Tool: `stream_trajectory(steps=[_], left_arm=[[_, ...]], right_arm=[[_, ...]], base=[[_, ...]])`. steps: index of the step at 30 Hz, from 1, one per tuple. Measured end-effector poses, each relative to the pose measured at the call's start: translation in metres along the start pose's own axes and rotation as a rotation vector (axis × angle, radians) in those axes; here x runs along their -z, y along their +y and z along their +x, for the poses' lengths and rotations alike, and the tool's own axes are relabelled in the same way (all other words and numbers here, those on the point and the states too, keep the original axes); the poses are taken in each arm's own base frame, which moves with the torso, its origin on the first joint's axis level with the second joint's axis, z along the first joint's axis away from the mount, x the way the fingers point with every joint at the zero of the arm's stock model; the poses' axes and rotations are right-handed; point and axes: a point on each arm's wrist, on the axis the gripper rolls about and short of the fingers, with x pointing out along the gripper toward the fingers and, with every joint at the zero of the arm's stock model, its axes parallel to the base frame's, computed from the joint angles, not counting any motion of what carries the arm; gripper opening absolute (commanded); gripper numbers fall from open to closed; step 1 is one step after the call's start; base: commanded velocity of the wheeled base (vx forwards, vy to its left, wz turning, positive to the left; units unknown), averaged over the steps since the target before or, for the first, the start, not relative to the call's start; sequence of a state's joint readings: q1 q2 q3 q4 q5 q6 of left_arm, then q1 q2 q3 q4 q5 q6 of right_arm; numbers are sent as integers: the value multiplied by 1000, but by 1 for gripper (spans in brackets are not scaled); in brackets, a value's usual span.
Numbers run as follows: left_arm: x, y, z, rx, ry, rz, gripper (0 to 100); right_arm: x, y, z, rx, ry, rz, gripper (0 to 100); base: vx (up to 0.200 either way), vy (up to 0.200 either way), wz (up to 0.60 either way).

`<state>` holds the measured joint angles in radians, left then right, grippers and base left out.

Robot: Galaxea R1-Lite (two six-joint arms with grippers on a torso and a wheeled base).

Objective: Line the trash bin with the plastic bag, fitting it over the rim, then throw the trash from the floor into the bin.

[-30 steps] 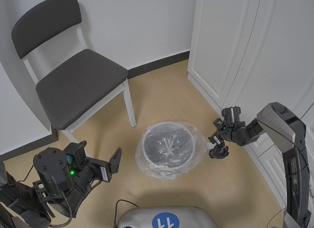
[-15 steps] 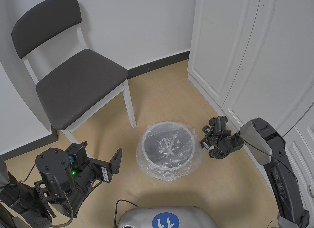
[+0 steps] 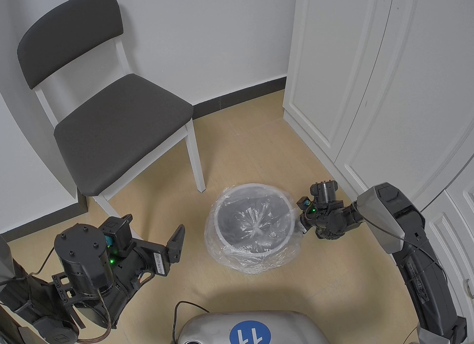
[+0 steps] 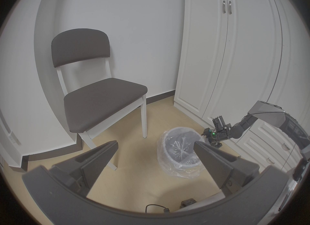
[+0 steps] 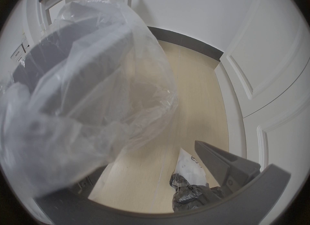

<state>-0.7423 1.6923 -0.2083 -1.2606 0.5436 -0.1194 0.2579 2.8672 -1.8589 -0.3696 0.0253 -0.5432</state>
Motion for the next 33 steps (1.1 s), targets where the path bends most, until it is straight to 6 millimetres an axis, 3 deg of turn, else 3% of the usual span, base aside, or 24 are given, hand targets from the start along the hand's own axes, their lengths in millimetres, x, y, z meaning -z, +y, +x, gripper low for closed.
stream_trajectory(steps=[12,19,25,33], left_arm=[[1,0,-1,1,3,1,100],[3,-4,-4,21,10,10,100],[10,-10,-6,44,31,13,100],[24,-32,6,93,29,8,100]], right_arm=[[8,0,-4,-3,35,-6,100],[24,-2,-24,-18,79,7,100],[25,-12,-44,69,-27,54,100],[39,-15,-73,98,-41,215,100]], base=[[0,0,0],[0,0,0],[0,0,0],[0,0,0]])
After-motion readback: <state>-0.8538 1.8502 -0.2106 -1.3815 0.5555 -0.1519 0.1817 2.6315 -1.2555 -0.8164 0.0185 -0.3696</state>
